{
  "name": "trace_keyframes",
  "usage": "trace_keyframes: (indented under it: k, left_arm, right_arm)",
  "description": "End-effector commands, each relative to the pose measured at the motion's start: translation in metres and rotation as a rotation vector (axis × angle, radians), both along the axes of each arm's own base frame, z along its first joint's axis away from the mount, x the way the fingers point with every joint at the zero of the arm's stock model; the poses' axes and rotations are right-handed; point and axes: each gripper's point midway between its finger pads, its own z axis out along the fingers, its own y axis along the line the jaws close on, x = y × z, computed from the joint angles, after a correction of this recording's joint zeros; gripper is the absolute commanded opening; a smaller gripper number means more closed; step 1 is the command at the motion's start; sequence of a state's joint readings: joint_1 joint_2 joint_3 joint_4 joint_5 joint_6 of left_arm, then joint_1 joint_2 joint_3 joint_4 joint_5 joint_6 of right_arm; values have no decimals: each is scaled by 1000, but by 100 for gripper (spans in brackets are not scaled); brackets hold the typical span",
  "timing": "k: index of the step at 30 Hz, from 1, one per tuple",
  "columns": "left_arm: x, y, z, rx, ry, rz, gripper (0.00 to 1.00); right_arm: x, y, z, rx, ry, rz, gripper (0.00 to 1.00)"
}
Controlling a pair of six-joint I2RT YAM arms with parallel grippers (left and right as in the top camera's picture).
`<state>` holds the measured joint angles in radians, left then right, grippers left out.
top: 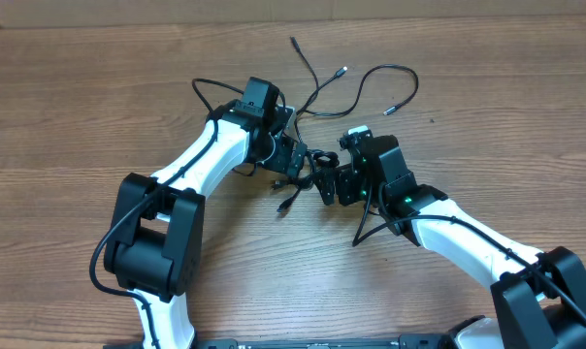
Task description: Untangle cables
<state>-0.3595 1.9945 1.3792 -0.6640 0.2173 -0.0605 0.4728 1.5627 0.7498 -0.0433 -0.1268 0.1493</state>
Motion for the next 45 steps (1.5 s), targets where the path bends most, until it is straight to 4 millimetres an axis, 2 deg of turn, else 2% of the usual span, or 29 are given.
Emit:
trace_keyframes:
  k: [1, 11, 19, 20, 21, 23, 24, 32, 38, 41, 42, 45]
  left_arm:
    - [-5, -1, -10, -5, 32, 10, 100]
    - [-8, -1, -32, 2, 80, 19, 100]
    - [-3, -3, -32, -6, 59, 21, 100]
    - [-2, -2, -32, 2, 54, 23, 95]
    - [-1, -1, -33, 7, 51, 25, 94]
    - [1, 2, -33, 26, 41, 30, 95]
    - [1, 2, -34, 34, 38, 30, 100]
    - [4, 13, -37, 177, -15, 75, 100]
    - [8, 12, -36, 175, -29, 79, 100]
    - [8, 12, -36, 175, -29, 82, 100]
    - [7, 12, -37, 176, -27, 82, 97]
    - [5, 11, -47, 174, -4, 78, 67]
  right_arm:
    - [1, 0, -1, 7, 2, -3, 100]
    - [1, 0, -1, 7, 2, -3, 100]
    - [1, 0, -1, 7, 2, -3, 100]
    - [1, 0, -1, 7, 2, -3, 100]
    - [1, 0, -1, 7, 2, -3, 100]
    - [1, 0, -1, 7, 2, -3, 100]
    - [1, 0, -1, 7, 2, -3, 100]
    - [1, 0, -1, 7, 2, -3, 100]
    - [1, 0, -1, 7, 2, -3, 100]
    - [1, 0, -1, 7, 2, -3, 97]
    - [1, 0, -1, 7, 2, -3, 96]
    - [1, 0, -1, 7, 2, -3, 94]
